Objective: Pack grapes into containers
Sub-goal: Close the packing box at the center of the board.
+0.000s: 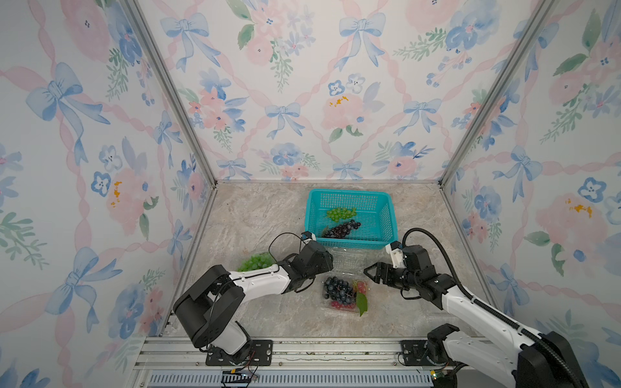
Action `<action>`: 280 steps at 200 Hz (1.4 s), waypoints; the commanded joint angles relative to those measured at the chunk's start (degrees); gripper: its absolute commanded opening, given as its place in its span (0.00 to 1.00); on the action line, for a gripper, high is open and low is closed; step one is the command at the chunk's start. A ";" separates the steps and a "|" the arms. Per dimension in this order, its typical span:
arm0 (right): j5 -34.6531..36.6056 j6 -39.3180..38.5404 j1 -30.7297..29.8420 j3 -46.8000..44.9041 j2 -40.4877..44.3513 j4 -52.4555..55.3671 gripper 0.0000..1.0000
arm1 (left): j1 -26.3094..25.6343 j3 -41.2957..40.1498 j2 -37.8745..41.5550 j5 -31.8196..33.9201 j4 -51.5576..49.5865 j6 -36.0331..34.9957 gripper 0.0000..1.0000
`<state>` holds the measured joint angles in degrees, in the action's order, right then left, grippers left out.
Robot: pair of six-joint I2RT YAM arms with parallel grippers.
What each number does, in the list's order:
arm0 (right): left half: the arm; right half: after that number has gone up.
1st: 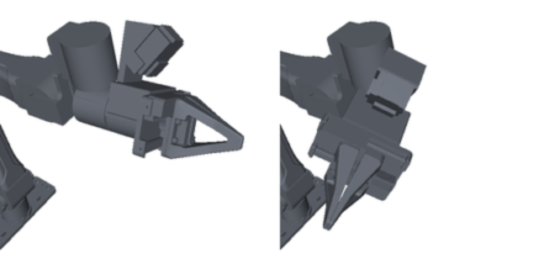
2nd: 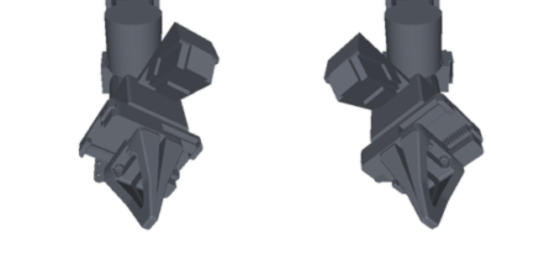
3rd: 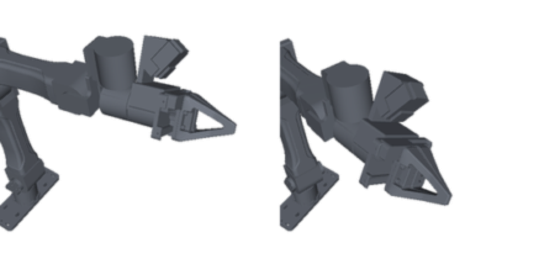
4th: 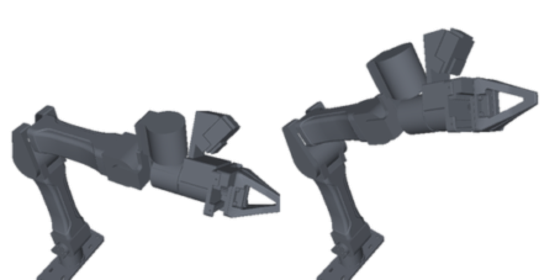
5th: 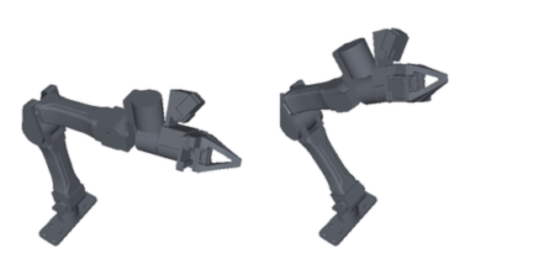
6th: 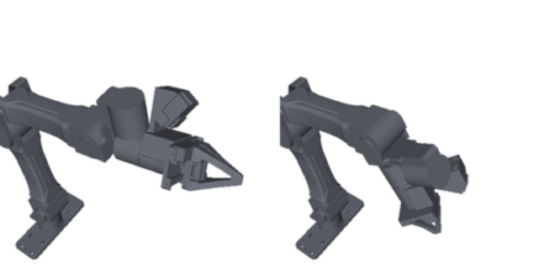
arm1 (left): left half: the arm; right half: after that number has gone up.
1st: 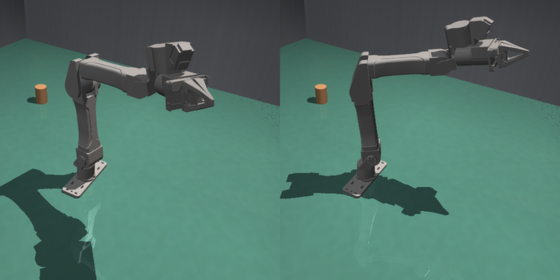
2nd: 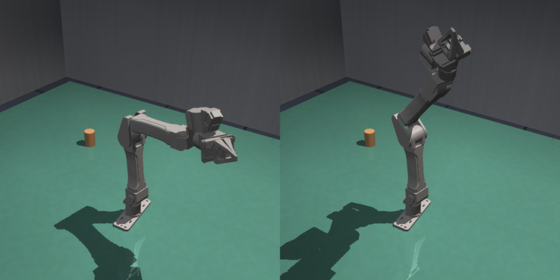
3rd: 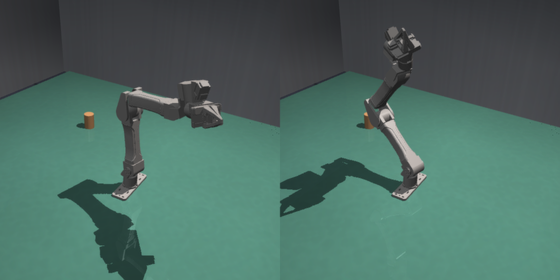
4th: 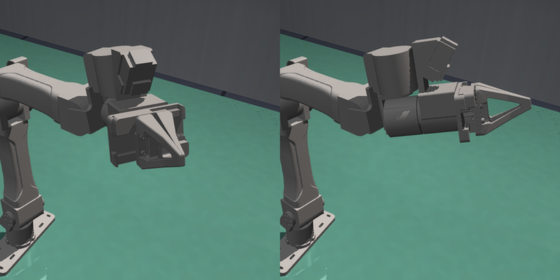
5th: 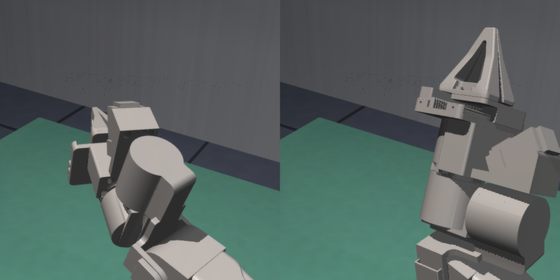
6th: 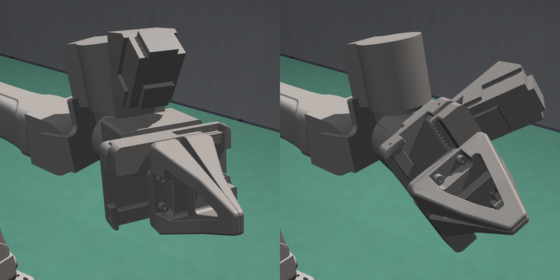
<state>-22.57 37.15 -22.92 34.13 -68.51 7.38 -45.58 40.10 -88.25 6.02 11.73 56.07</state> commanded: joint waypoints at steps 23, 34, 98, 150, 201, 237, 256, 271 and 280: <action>-3.90 1.61 2.65 -1.42 -4.64 -8.46 0.84 | 1.72 1.38 -3.73 -4.41 4.61 -2.71 0.60; -4.12 1.53 2.85 -1.78 -5.51 -10.07 0.84 | 1.78 1.51 -4.69 -4.83 5.24 -3.13 0.60; -3.96 1.60 3.14 -1.78 -12.36 -16.98 0.82 | 1.73 2.62 -8.22 -8.80 8.35 -4.97 0.60; -4.50 4.07 2.15 -2.07 -17.76 -24.44 0.81 | 0.89 1.05 -6.86 -10.24 9.45 -4.60 0.60; -2.36 2.86 -1.38 -1.68 -15.51 -21.04 0.80 | -0.03 -2.23 -2.62 -10.00 9.44 -2.99 0.60; -0.41 2.24 -3.06 -1.76 -12.02 -17.92 0.80 | -0.71 -3.77 -0.30 -9.69 9.36 -2.39 0.60; 0.61 1.90 -3.89 -1.97 -10.41 -16.44 0.80 | -1.19 -4.61 0.50 -9.29 9.37 -1.90 0.60; 1.20 1.61 -4.31 -2.03 -9.57 -15.41 0.80 | -1.60 -5.04 0.86 -9.07 9.42 -1.63 0.60; 1.35 1.66 -4.65 -2.04 -9.12 -15.17 0.80 | -1.79 -5.22 1.13 -9.03 9.37 -1.59 0.60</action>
<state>-22.87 39.66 -26.50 32.95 -78.24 -10.61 -46.76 36.10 -88.75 -2.87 20.99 53.84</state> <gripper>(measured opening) 0.799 0.602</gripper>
